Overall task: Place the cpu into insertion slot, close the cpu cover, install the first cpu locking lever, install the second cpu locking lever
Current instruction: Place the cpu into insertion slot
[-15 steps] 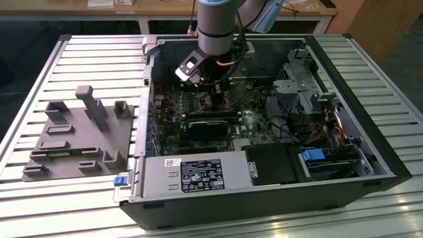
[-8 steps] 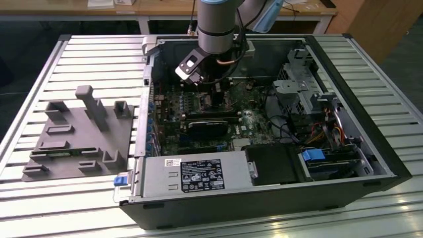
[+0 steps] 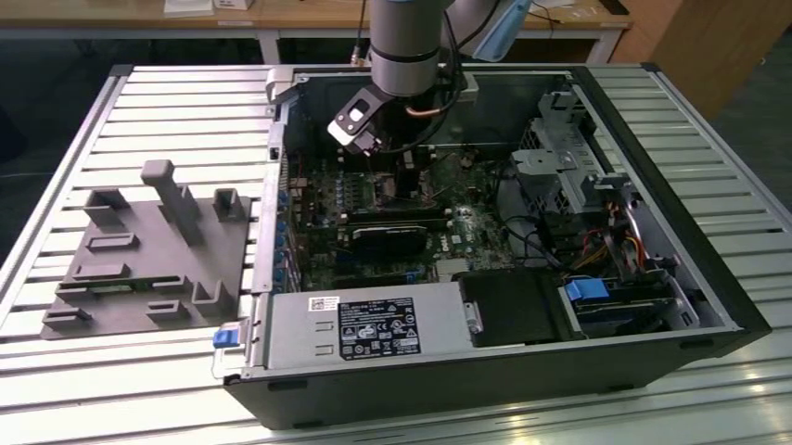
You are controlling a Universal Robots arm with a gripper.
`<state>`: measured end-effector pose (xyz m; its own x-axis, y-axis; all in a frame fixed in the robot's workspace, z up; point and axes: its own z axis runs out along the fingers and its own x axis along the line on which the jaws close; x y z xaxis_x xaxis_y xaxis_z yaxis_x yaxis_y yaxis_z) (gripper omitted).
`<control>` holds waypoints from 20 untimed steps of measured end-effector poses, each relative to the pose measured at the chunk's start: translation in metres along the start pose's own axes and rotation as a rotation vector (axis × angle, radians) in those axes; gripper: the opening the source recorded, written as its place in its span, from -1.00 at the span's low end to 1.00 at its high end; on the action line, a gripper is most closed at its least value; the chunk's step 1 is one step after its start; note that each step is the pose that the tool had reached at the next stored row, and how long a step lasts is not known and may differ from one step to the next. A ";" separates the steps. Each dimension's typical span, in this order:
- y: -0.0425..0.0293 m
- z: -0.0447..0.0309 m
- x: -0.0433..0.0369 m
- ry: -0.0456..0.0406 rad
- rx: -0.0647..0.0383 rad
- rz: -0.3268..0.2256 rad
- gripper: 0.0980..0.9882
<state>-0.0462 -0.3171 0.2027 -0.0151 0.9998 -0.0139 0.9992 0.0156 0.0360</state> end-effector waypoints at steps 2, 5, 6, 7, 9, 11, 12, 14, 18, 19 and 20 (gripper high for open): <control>0.0000 -0.0002 0.0000 -0.0002 0.000 0.000 0.15; 0.0000 -0.0005 0.0000 -0.0003 0.000 0.000 0.11; 0.0000 -0.0005 0.0000 -0.0003 0.000 0.000 -0.02; 0.0000 -0.0006 0.0000 -0.0002 0.000 0.000 -0.02; 0.0000 -0.0008 -0.0001 -0.0003 0.000 0.000 -0.29; 0.0000 -0.0009 0.0000 -0.0002 0.000 0.000 -0.42; 0.0000 -0.0009 0.0000 -0.0002 0.000 0.000 -0.55; 0.0000 -0.0011 0.0000 -0.0002 0.000 0.000 -0.68; 0.0000 -0.0014 0.0000 -0.0002 0.000 0.000 -0.99; 0.0000 -0.0015 -0.0001 -0.0002 0.000 0.000 -0.99; 0.0000 -0.0015 -0.0001 -0.0002 0.000 0.000 -0.99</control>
<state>-0.0462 -0.3171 0.2042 -0.0151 0.9998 -0.0141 0.9992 0.0156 0.0358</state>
